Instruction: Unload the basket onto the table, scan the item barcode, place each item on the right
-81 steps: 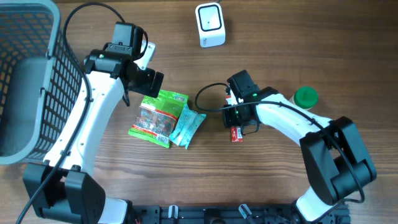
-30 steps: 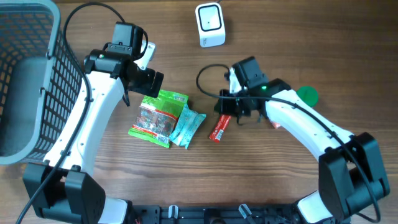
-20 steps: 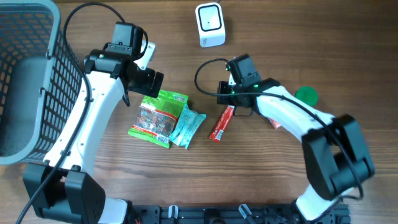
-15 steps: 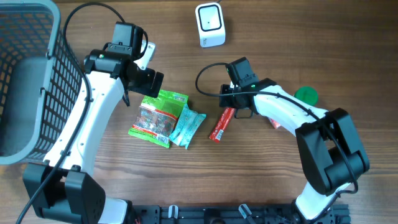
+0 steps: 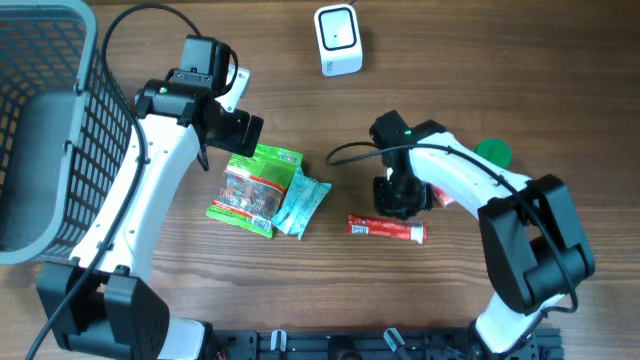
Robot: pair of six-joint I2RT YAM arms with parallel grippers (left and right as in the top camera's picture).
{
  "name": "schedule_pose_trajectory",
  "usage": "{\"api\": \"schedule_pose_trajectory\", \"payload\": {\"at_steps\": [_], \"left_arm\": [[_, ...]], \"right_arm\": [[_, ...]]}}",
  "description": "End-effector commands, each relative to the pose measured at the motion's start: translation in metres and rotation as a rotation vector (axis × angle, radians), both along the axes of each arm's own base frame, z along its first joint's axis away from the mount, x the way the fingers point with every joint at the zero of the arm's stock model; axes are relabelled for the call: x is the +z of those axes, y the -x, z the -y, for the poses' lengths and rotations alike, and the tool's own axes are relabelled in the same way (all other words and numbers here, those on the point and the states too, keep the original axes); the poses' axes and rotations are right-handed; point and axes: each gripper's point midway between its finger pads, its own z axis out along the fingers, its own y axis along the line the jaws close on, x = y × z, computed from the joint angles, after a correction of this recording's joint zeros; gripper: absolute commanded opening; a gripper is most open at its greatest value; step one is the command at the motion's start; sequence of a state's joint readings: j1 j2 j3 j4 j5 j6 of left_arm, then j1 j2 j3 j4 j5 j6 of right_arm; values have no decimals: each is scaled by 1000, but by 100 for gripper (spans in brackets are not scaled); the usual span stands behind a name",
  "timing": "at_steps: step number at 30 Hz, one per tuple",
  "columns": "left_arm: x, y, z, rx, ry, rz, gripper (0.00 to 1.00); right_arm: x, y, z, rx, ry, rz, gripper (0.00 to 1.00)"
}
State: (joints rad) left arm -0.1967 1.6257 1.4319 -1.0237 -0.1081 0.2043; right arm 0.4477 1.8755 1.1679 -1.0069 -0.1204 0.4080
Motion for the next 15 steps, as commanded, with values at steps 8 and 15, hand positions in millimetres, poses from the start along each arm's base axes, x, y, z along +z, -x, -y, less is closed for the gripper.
{"api": "schedule_pose_trajectory", "payload": {"at_steps": [8,15], "left_arm": [[5,-3,0,-7,-8,18,100],[5,-3,0,-7,-8,18,100]], "right_arm": [[38,-1,-59,289,-328,-6,4],[-3,41,-62,399,-317,-55,4]]}}
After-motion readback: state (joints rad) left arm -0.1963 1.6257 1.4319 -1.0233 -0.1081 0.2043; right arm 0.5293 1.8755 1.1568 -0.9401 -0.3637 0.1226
